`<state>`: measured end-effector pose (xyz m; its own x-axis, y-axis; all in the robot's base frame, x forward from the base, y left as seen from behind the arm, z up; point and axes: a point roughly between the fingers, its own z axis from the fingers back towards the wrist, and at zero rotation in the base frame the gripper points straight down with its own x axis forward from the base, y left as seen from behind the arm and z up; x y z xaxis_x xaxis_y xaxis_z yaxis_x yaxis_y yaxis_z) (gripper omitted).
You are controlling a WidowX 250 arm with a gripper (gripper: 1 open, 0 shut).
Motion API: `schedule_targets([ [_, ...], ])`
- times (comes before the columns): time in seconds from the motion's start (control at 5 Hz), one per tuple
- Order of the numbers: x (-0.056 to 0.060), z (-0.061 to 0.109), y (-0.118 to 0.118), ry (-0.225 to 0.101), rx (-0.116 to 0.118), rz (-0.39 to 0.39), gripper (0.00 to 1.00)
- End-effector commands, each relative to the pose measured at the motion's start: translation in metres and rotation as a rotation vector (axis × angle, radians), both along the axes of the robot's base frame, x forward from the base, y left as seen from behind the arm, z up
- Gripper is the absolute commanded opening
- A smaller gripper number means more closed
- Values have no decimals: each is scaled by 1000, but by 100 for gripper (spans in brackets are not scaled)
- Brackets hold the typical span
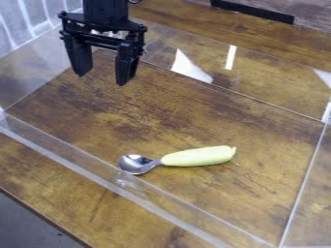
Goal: Move the green spoon to the right
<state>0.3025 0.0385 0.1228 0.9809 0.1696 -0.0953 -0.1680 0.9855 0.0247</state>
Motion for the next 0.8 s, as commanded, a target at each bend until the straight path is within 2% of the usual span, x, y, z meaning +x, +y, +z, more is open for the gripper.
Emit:
schedule_targets([
  [0.0,-3,9,-2,-32,7,-12,100],
  [0.6,-11,-1,-8,-25,13,-40,100],
])
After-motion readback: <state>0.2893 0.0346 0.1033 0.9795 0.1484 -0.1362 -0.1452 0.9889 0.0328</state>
